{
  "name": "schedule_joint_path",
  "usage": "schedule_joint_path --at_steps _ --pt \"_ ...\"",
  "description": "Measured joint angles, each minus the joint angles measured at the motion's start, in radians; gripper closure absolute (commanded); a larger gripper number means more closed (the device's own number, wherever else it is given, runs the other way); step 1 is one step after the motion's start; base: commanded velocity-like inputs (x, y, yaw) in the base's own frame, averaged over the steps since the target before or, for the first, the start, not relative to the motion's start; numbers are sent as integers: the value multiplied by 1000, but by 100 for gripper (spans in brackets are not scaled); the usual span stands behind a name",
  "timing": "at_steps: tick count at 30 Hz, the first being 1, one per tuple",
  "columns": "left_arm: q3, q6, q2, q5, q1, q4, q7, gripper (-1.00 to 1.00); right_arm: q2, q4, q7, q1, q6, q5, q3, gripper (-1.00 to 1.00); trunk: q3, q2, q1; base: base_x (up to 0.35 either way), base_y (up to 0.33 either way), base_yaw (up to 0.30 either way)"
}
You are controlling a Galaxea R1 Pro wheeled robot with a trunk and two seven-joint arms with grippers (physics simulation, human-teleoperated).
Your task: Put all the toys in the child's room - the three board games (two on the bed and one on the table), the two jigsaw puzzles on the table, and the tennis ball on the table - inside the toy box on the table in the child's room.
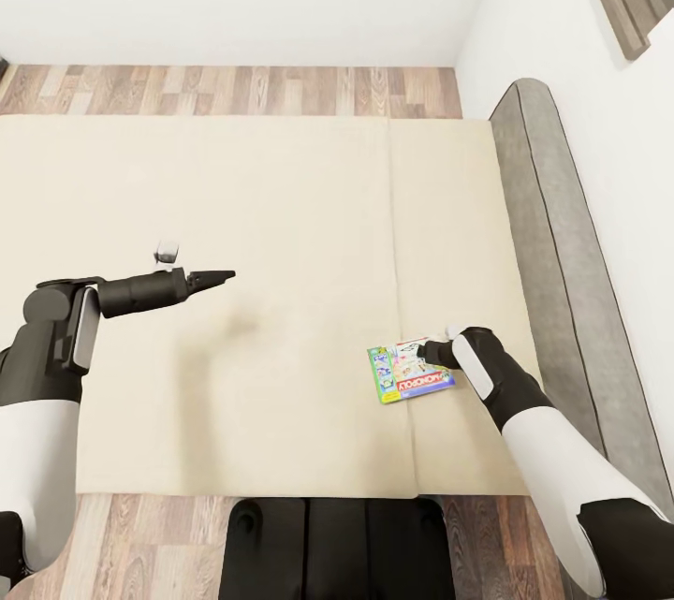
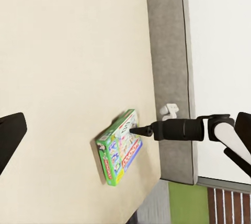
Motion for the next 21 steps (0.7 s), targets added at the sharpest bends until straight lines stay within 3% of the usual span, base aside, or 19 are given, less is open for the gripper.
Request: schedule_joint_path --at_steps 2,3,5,9,21 --pt "0 0 0 0 0 0 2 -100 -2 0 -3 0 -1 -12 0 -100 0 0 0 0 0 0" --pt "0 0 0 0 0 0 3 -100 -4 21 86 0 1 -56 -3 -100 0 0 1 0 0 0" --pt "-1 -1 -1 0 1 0 4 -100 -7 21 96 0 28 -70 -2 -100 0 0 0 0 0 0" --pt "-1 0 -1 0 2 0 5 -100 -13 20 143 0 42 -35 -3 -100 0 0 0 0 0 0" --pt "0 0 0 0 3 2 6 -100 -17 19 154 0 47 -33 -2 -100 0 0 0 0 0 0"
